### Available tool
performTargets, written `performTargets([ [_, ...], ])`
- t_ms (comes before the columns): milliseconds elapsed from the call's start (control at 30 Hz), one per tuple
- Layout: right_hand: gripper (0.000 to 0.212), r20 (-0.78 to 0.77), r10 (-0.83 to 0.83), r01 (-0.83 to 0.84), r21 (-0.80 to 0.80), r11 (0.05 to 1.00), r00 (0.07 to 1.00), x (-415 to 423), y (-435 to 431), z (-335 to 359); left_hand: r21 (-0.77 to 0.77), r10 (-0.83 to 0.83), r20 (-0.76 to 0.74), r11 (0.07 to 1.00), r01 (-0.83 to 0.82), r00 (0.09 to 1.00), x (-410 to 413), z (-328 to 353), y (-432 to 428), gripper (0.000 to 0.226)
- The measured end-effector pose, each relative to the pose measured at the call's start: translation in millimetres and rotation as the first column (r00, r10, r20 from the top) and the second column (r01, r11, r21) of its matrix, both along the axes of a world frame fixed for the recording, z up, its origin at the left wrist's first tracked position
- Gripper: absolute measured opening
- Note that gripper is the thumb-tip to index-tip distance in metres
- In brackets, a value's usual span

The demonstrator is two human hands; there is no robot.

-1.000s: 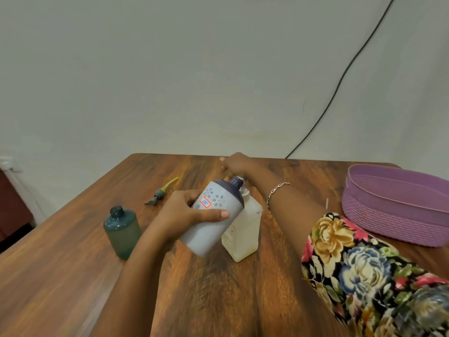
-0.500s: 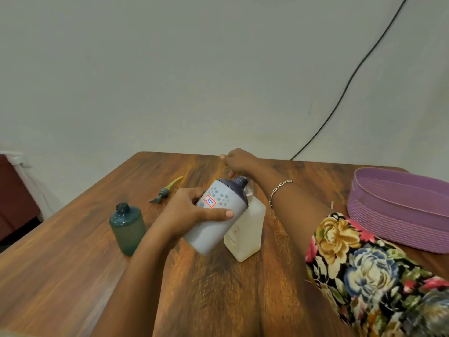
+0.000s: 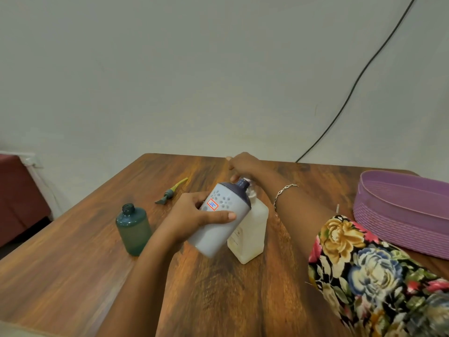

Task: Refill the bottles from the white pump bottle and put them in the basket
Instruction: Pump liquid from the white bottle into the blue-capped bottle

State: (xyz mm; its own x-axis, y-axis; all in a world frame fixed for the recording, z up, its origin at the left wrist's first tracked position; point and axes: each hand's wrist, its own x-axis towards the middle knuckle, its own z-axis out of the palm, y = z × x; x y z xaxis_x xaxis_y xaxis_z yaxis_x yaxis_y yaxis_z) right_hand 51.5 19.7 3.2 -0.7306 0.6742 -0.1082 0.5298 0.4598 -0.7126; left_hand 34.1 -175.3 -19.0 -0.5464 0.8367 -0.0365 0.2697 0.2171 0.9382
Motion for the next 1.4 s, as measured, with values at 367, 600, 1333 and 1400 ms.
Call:
performTargets([
  [367,0.032,0.161,-0.101,0.073,0.176,0.982,0.982,-2.7,2.9,-6.1,0.006,0.001,-0.009,1.000,-0.001,1.000,-1.1,4.1,2.3,0.029],
  [600,0.033,-0.009,-0.077,0.077,0.133,0.988,0.997,-1.5,4.8,-8.1,0.004,0.004,-0.014,1.000,-0.004,1.000,-0.7,1.3,1.4,0.035],
  [1333,0.027,-0.110,-0.022,0.028,0.054,0.998,0.994,-1.0,1.0,2.5,0.045,0.017,-0.047,0.999,-0.015,0.999,-3.0,8.0,1.3,0.023],
  [1400,0.031,-0.046,-0.023,0.027,0.079,0.997,0.999,2.9,-0.3,1.4,0.028,0.012,-0.057,1.000,-0.010,0.998,-3.4,7.3,2.1,0.029],
])
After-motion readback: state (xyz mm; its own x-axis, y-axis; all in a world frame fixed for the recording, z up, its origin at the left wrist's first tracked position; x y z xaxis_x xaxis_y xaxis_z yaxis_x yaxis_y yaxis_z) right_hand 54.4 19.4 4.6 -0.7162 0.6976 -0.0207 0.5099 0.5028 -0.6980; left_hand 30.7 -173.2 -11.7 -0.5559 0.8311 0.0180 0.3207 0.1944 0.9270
